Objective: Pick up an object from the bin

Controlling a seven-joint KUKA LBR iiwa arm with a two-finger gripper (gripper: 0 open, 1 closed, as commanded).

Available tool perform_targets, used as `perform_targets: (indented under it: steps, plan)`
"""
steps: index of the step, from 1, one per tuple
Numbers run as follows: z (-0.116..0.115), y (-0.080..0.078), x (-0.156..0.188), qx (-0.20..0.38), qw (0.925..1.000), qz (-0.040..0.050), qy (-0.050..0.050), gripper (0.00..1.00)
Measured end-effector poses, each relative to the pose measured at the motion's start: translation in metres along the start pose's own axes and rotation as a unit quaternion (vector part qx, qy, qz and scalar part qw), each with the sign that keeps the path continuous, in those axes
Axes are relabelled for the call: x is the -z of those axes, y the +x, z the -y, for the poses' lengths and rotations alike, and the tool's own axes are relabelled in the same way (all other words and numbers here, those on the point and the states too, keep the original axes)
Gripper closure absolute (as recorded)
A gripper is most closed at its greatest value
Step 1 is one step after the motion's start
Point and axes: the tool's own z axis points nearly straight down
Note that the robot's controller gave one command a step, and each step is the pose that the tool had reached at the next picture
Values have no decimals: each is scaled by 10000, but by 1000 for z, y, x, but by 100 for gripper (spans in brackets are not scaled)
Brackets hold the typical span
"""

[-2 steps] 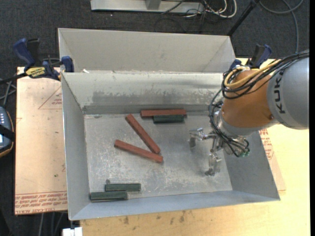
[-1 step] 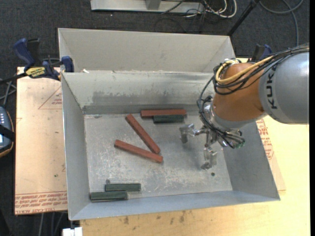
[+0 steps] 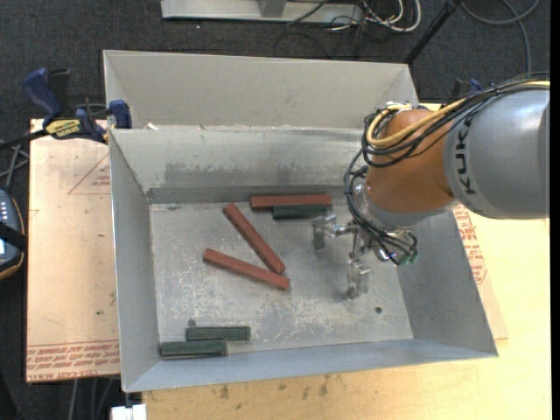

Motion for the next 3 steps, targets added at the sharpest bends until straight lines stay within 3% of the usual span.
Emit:
perform_targets:
  steps: [1, 2, 3]
  plan:
    - [-43, -26, 11, 392, 9992, -4, 4, 0]
    - [-79, -20, 2, 831, 9965, 3, -5, 0]
    - [-93, -44, -3, 726, 9974, -5, 7, 0]
